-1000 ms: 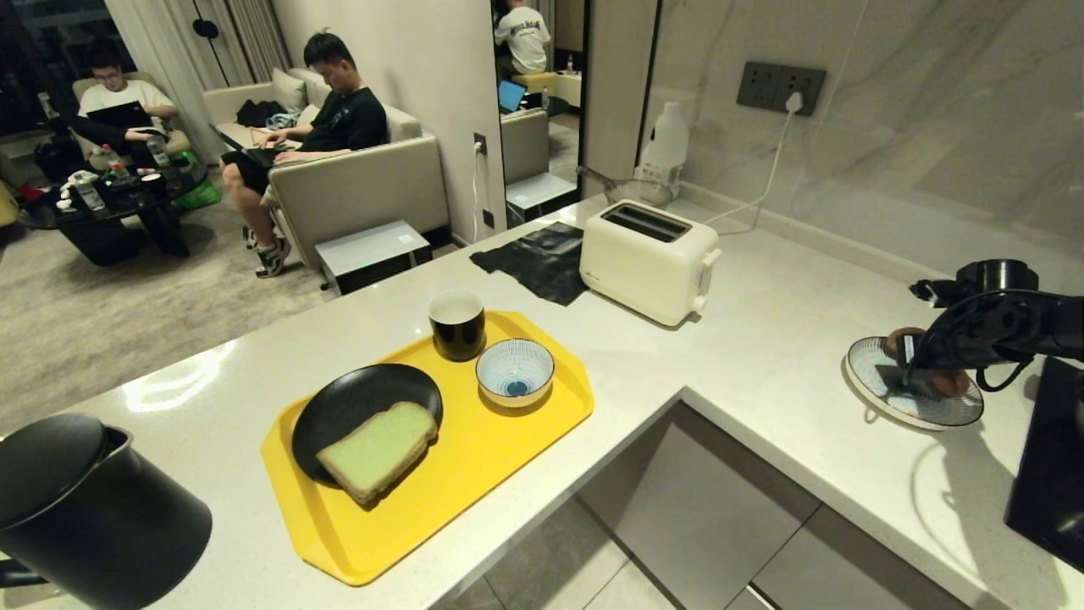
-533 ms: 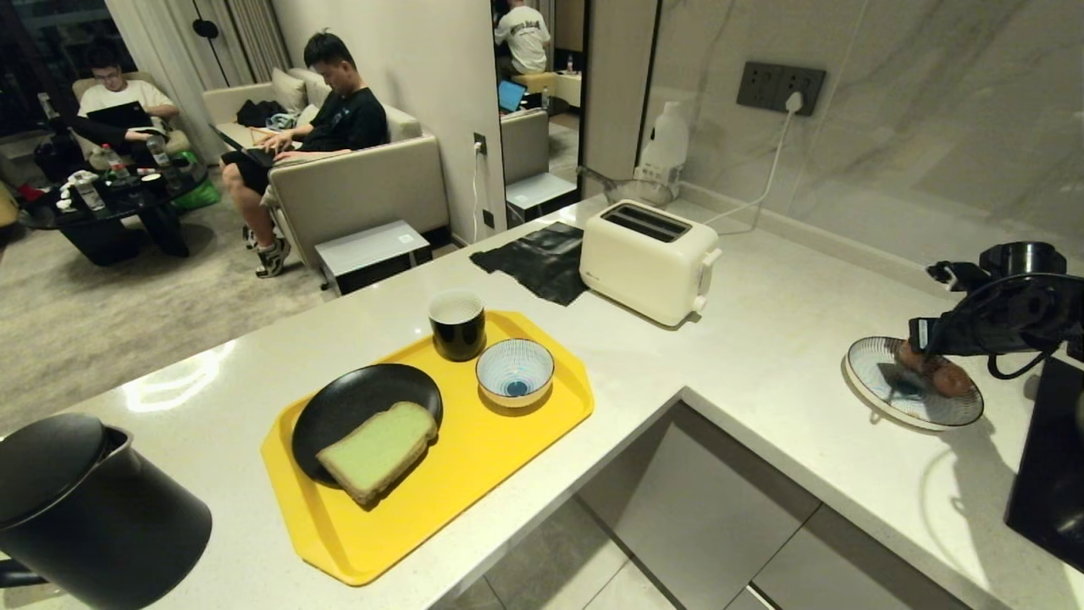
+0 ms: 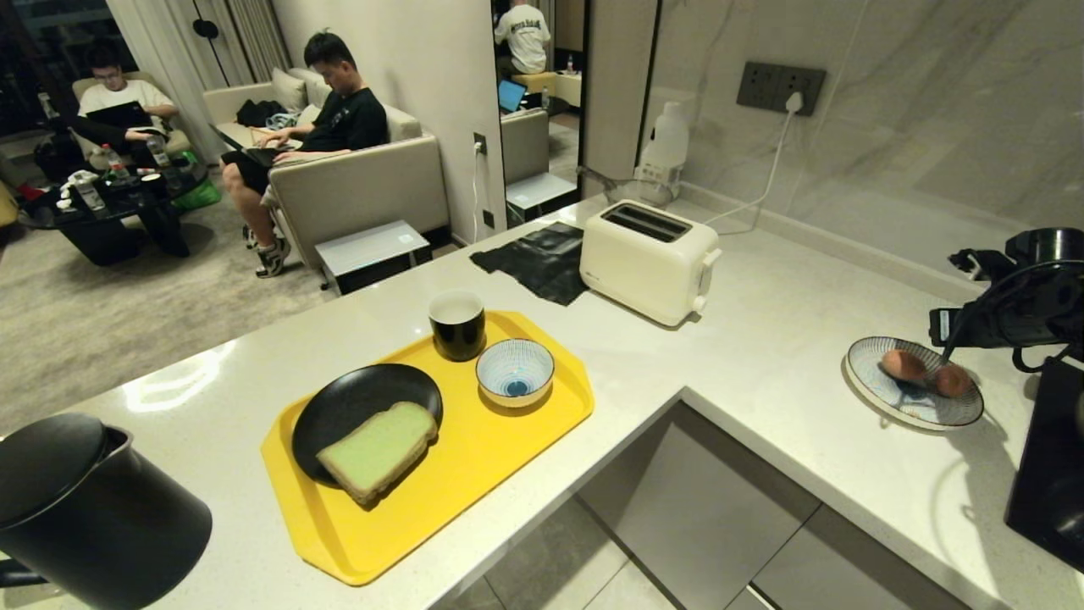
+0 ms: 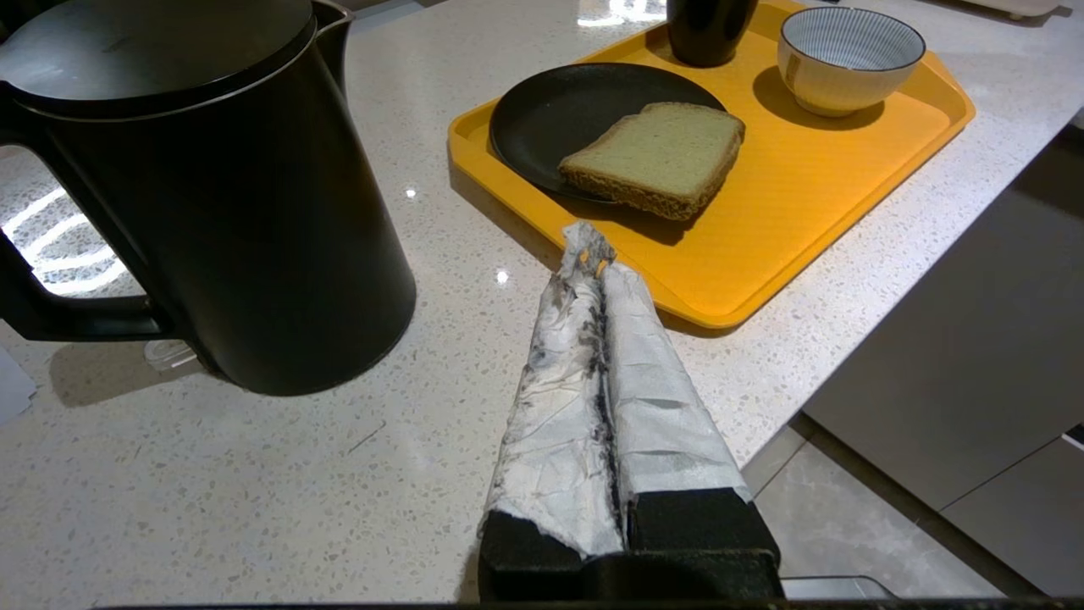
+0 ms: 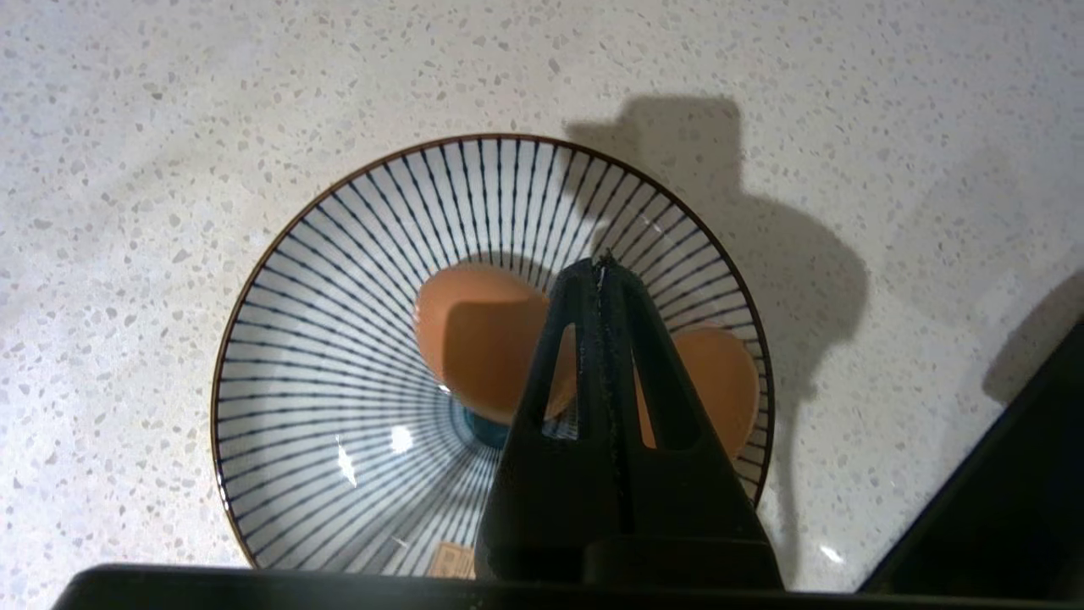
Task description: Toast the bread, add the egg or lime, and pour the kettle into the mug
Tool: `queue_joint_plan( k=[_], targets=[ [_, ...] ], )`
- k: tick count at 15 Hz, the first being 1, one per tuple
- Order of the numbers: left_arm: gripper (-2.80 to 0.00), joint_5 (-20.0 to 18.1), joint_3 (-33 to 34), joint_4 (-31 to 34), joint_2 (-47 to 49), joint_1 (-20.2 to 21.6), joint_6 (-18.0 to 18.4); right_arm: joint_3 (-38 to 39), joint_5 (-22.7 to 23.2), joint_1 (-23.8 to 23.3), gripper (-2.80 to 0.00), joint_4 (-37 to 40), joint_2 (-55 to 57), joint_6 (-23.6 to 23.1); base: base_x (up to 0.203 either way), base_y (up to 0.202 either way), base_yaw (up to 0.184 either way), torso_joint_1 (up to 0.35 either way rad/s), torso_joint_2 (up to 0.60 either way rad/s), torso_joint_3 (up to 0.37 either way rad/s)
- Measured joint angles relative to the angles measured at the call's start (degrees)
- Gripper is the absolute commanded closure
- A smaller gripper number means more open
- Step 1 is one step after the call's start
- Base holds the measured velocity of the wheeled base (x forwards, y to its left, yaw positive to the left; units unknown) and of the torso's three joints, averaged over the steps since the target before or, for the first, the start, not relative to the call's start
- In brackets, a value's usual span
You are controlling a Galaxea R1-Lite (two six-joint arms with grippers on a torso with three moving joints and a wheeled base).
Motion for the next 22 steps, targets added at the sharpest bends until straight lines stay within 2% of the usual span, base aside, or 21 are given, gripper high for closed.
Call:
queue_joint_plan(
  k=[4,6,8,10,14,20,21,22],
  targets=[
    [0.0,0.0,0.0,0.0,0.0,0.0,-0.03,1.53,0.32,-0.05,0.0,0.16,-1.17,-5.44,0.0,0.0,0.0,0.0,0.0,0.0],
    [0.0,0.02,0.0,0.0,0.0,0.0,-0.03,1.97,0.2,-0.05,0.0,0.53,-1.7,-6.71,0.0,0.0,0.0,0.0,0.0,0.0],
    [0.0,0.0,0.0,0.0,0.0,0.0,-0.03,2.56,0.19,-0.15,0.0,3.52,-2.23,-10.04,0.0,0.0,0.0,0.0,0.0,0.0],
    [0.0,0.02,0.0,0.0,0.0,0.0,-0.05,3.67,1.23,-1.5,0.0,7.0,-3.0,-16.19,0.0,0.0,0.0,0.0,0.0,0.0],
    [0.0,0.02,0.0,0.0,0.0,0.0,-0.02,6.9,9.14,-6.12,0.0,11.47,-5.45,-32.97,0.0,0.0,0.0,0.0,0.0,0.0],
    [0.0,0.0,0.0,0.0,0.0,0.0,-0.02,8.03,16.24,-9.39,0.0,12.2,-8.18,-51.15,0.0,0.0,0.0,0.0,0.0,0.0],
    [0.0,0.0,0.0,-0.02,0.0,0.0,-0.02,7.64,16.38,-9.56,0.0,12.01,-8.32,-53.67,0.0,0.0,0.0,0.0,0.0,0.0],
    [0.0,0.0,0.0,-0.02,0.0,0.0,-0.02,7.22,16.39,-9.61,0.0,11.98,-8.34,-54.11,0.0,0.0,0.0,0.0,0.0,0.0]
  ],
)
